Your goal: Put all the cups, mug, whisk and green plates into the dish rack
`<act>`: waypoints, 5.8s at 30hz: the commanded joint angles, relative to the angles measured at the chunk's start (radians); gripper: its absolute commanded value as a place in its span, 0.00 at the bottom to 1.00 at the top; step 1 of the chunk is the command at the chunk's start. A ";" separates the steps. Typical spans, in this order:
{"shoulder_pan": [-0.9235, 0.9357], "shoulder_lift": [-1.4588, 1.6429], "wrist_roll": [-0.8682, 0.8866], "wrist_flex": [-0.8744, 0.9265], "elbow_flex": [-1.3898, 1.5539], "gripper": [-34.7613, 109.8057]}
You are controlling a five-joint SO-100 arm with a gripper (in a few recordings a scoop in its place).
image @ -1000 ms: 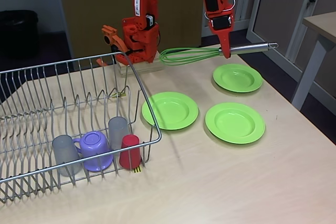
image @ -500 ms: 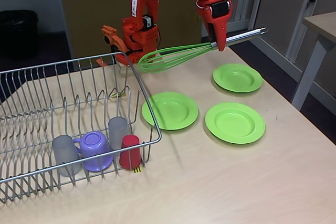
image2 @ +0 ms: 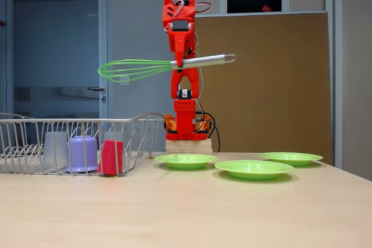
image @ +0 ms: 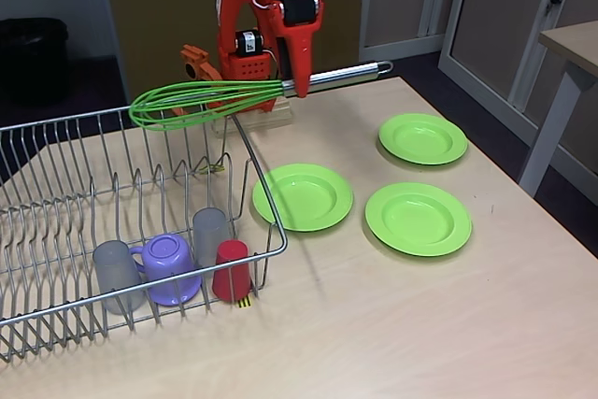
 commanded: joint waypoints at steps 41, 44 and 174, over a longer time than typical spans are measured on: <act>0.601 -0.776 -0.575 -0.405 -0.149 0.24; 0.598 -0.796 -0.574 -0.394 -0.163 0.27; -0.425 -0.029 1.292 -1.525 1.511 0.43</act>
